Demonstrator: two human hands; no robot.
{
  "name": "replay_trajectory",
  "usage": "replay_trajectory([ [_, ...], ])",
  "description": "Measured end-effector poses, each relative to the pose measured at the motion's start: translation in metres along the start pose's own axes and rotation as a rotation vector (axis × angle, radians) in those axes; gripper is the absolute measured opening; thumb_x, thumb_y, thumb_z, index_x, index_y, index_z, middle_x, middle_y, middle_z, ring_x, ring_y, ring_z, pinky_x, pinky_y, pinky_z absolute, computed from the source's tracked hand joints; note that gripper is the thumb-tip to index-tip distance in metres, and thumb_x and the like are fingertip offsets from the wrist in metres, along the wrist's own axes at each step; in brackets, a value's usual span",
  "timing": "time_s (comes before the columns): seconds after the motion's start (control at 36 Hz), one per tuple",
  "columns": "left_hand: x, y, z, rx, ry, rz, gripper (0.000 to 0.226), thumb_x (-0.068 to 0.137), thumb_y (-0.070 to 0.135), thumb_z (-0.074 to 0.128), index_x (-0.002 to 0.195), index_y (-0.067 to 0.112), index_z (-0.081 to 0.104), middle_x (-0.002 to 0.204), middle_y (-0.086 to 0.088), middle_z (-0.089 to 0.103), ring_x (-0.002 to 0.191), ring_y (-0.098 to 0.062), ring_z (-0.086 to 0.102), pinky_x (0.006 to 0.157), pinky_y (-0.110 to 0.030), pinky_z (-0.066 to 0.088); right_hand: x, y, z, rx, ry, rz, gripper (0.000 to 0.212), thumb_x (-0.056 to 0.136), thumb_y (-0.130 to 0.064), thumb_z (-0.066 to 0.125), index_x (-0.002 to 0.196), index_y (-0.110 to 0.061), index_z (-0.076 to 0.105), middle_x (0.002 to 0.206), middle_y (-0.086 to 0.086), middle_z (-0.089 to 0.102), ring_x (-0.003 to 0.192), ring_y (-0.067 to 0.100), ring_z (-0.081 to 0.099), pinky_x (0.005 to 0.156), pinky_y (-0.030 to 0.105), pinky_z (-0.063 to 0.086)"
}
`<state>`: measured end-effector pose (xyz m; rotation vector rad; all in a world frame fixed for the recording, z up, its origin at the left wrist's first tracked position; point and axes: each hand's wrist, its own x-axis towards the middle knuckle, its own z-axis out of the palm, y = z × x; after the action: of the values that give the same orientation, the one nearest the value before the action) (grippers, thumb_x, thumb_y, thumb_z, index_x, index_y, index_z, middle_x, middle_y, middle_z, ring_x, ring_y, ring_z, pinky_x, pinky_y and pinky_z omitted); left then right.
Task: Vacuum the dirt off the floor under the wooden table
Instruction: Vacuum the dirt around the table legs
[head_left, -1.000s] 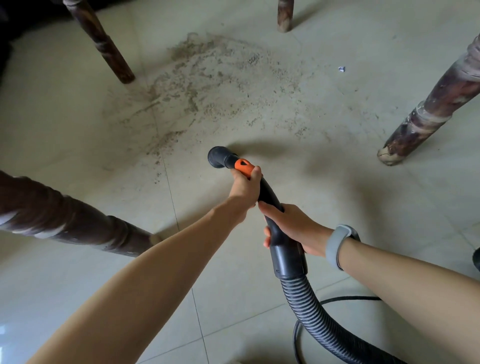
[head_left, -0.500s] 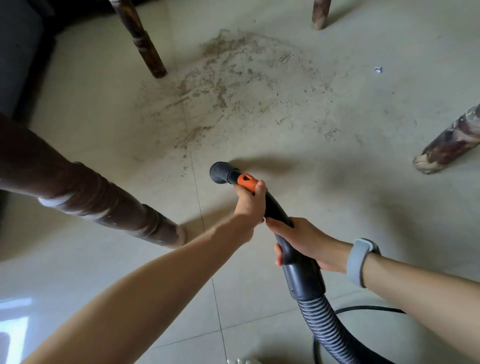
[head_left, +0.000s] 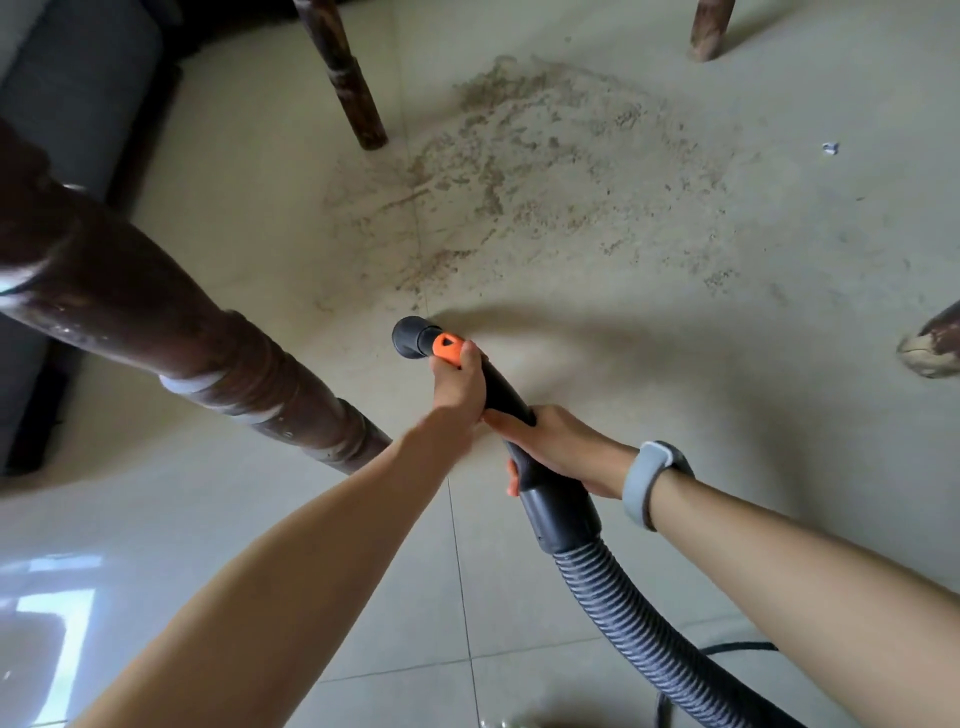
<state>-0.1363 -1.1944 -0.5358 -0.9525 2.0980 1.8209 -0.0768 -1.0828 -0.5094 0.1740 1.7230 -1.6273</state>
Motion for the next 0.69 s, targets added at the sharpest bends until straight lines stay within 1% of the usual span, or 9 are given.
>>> replay_trajectory([
  [0.08, -0.005, -0.013, 0.001, 0.046, 0.005, -0.045, 0.033, 0.096, 0.032, 0.042, 0.120, 0.009, 0.042, 0.095, -0.007, 0.052, 0.089, -0.025, 0.053, 0.072, -0.033, 0.045, -0.013, 0.015, -0.008, -0.046, -0.016, -0.031, 0.033, 0.092, -0.033, 0.058, 0.079, -0.003, 0.054, 0.065, 0.013, 0.063, 0.058, 0.019, 0.062, 0.061, 0.020, 0.051],
  [0.17, -0.009, -0.019, 0.000, 0.070, 0.024, -0.058, 0.039, 0.096, 0.033, 0.044, 0.125, 0.008, 0.036, 0.092, -0.007, 0.050, 0.084, -0.024, 0.053, 0.062, -0.029, 0.044, -0.027, 0.037, -0.019, -0.117, -0.007, 0.035, 0.024, 0.086, -0.033, 0.068, 0.092, -0.014, 0.054, 0.085, 0.005, 0.070, 0.076, 0.015, 0.066, 0.072, 0.025, 0.051],
  [0.22, -0.008, -0.018, -0.001, 0.077, 0.032, -0.065, 0.041, 0.096, 0.033, 0.043, 0.128, 0.007, 0.035, 0.091, -0.006, 0.048, 0.084, -0.023, 0.052, 0.061, -0.028, 0.042, -0.037, 0.048, -0.023, -0.130, -0.011, 0.088, 0.035, 0.079, -0.043, 0.072, 0.098, -0.019, 0.055, 0.091, -0.002, 0.069, 0.078, 0.008, 0.065, 0.066, 0.018, 0.049],
  [0.28, -0.007, -0.018, -0.002, 0.089, 0.030, -0.065, 0.044, 0.097, 0.033, 0.042, 0.131, 0.007, 0.033, 0.096, -0.008, 0.049, 0.087, -0.023, 0.051, 0.069, -0.031, 0.041, -0.042, 0.055, -0.023, -0.111, -0.009, 0.071, 0.044, 0.070, -0.044, 0.071, 0.100, -0.018, 0.054, 0.088, -0.001, 0.065, 0.074, 0.008, 0.063, 0.065, 0.019, 0.049],
  [0.33, -0.005, -0.016, -0.002, 0.095, 0.035, -0.071, 0.044, 0.097, 0.032, 0.041, 0.131, 0.007, 0.032, 0.100, -0.009, 0.049, 0.090, -0.024, 0.051, 0.075, -0.033, 0.043, -0.040, 0.058, -0.022, -0.057, 0.000, 0.018, 0.039, 0.076, -0.031, 0.075, 0.103, -0.015, 0.052, 0.085, 0.004, 0.064, 0.070, 0.013, 0.064, 0.070, 0.030, 0.053],
  [0.42, -0.002, -0.012, -0.001, 0.058, 0.048, -0.081, 0.043, 0.098, 0.033, 0.039, 0.133, 0.008, 0.031, 0.104, -0.008, 0.048, 0.098, -0.026, 0.052, 0.091, -0.041, 0.046, -0.039, 0.056, -0.019, 0.010, -0.006, -0.073, 0.039, 0.076, -0.021, 0.074, 0.103, -0.007, 0.050, 0.075, 0.006, 0.060, 0.061, 0.014, 0.060, 0.061, 0.029, 0.051],
  [0.53, 0.005, -0.010, -0.006, -0.023, 0.092, -0.089, 0.037, 0.098, 0.029, 0.039, 0.128, 0.009, 0.036, 0.095, -0.006, 0.050, 0.094, -0.024, 0.053, 0.088, -0.041, 0.050, -0.039, 0.063, -0.013, 0.050, 0.020, -0.062, 0.048, 0.071, -0.026, 0.073, 0.105, -0.007, 0.046, 0.069, 0.006, 0.060, 0.058, 0.021, 0.060, 0.056, 0.029, 0.050],
  [0.61, 0.010, -0.010, -0.010, -0.091, 0.135, -0.107, 0.032, 0.094, 0.026, 0.041, 0.121, 0.009, 0.041, 0.092, -0.006, 0.050, 0.092, -0.025, 0.054, 0.091, -0.045, 0.050, -0.031, 0.065, -0.011, -0.013, 0.036, -0.092, 0.036, 0.083, -0.023, 0.071, 0.103, -0.008, 0.046, 0.065, 0.003, 0.060, 0.054, 0.021, 0.059, 0.054, 0.030, 0.050],
  [0.69, 0.014, -0.008, -0.014, -0.133, 0.218, -0.115, 0.035, 0.092, 0.030, 0.044, 0.121, 0.009, 0.048, 0.097, -0.006, 0.054, 0.099, -0.028, 0.056, 0.097, -0.050, 0.048, -0.022, 0.055, -0.008, -0.031, 0.025, -0.129, 0.026, 0.086, -0.019, 0.068, 0.099, -0.011, 0.047, 0.059, -0.001, 0.058, 0.048, 0.016, 0.056, 0.050, 0.026, 0.048],
])
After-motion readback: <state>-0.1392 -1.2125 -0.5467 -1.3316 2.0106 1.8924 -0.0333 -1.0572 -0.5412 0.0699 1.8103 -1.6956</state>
